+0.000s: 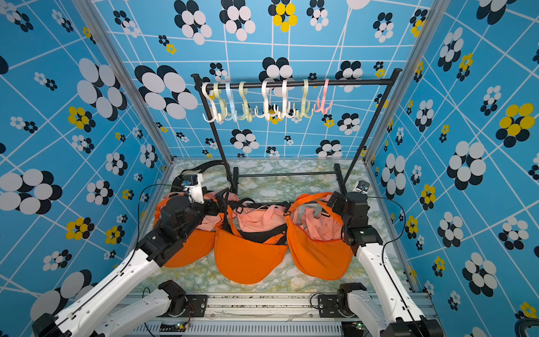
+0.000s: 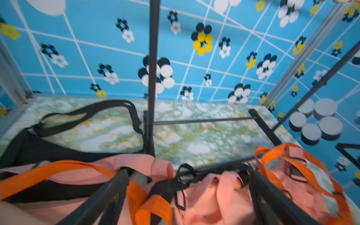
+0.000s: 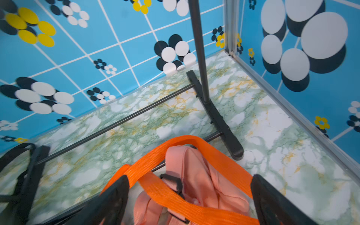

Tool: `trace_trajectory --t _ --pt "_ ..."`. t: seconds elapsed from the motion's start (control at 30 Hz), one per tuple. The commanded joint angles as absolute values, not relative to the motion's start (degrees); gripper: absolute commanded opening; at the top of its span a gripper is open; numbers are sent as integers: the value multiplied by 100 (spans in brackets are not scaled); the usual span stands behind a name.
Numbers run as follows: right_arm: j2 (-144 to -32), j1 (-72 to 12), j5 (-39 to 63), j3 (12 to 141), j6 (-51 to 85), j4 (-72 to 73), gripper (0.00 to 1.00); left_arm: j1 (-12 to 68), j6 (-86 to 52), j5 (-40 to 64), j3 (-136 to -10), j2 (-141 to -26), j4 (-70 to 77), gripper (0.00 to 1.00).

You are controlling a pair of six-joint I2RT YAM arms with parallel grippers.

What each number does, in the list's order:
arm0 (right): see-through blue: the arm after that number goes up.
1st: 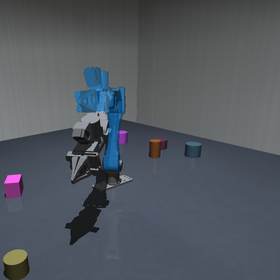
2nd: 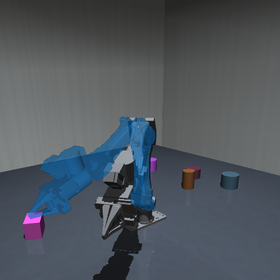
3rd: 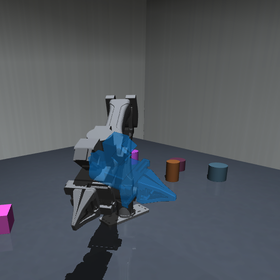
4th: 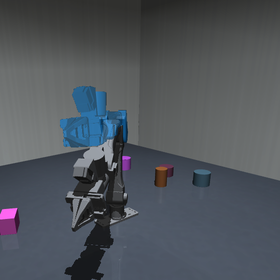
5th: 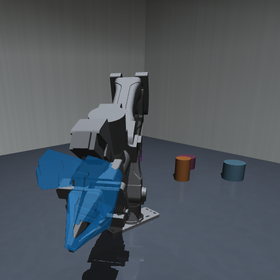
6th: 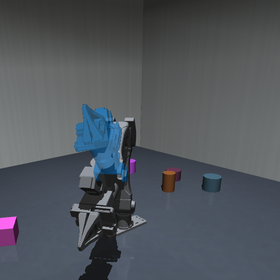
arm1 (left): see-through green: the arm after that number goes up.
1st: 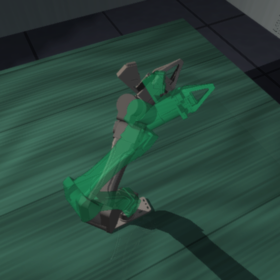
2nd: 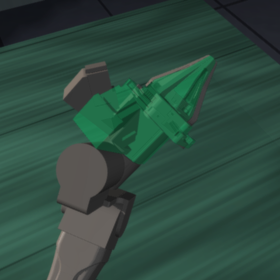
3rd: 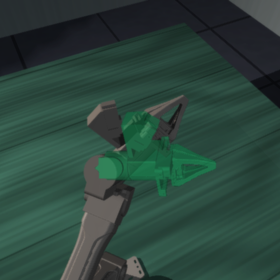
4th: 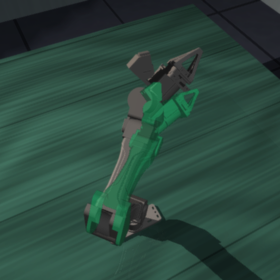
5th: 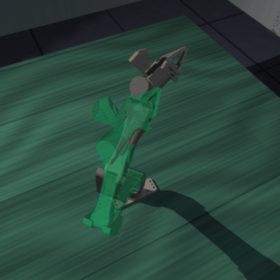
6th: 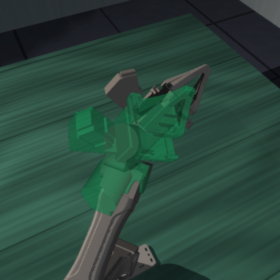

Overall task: Take the bag off the hook
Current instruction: Reset both arms

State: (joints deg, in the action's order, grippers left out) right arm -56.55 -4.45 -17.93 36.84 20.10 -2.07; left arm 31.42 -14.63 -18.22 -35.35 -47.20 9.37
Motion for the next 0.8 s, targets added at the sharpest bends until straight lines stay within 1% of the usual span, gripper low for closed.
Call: trace_trajectory --t 0.0,0.03,0.07,0.1,0.13,0.2,0.3,0.4,0.47,0.5,0.6,0.7,0.77 --pt "-6323 -477 -1574 3247 631 1566 99 2914 -242 -2688 -1974 -4566 4010 99" --pt "-6517 -475 -1413 3226 643 1661 100 2869 -145 -2683 -1737 -4429 3924 99" --pt "-6644 -466 -1365 3234 739 1619 99 2807 -62 -2660 -1703 -4316 3494 99" --pt "-6741 -481 -1378 3219 789 1617 99 2726 138 -2511 -1820 -4220 2730 99" --pt "-6827 -479 -1479 3153 864 1725 99 2658 436 -2309 -1953 -4214 2053 99" --pt "-6989 -482 -1766 2941 1012 2108 99 2565 754 -2333 -1947 -4357 1634 99" --pt "-7231 -474 -1968 2806 865 2409 99 2294 636 -2459 -1548 -4624 2172 99" --pt "-7477 -472 -1662 2547 445 2988 99 1678 141 -1946 -1214 -5031 2730 99" --pt "-7656 -474 -1742 2391 412 3324 99 1374 -57 -1797 -1152 -5484 3045 99" --pt "-7756 -475 -1812 2380 408 3503 99 1285 -102 -1831 -1262 -5700 3022 99" --pt "-7930 -476 -1969 2568 221 3454 99 1112 198 -1447 -1660 -6455 3128 99" --pt "-8383 -470 -2237 2855 177 3572 99 873 337 -787 -2215 -7309 3178 99" --pt "-8802 -491 -2309 2796 87 4267 99 711 356 -396 -2438 -7794 3555 99"
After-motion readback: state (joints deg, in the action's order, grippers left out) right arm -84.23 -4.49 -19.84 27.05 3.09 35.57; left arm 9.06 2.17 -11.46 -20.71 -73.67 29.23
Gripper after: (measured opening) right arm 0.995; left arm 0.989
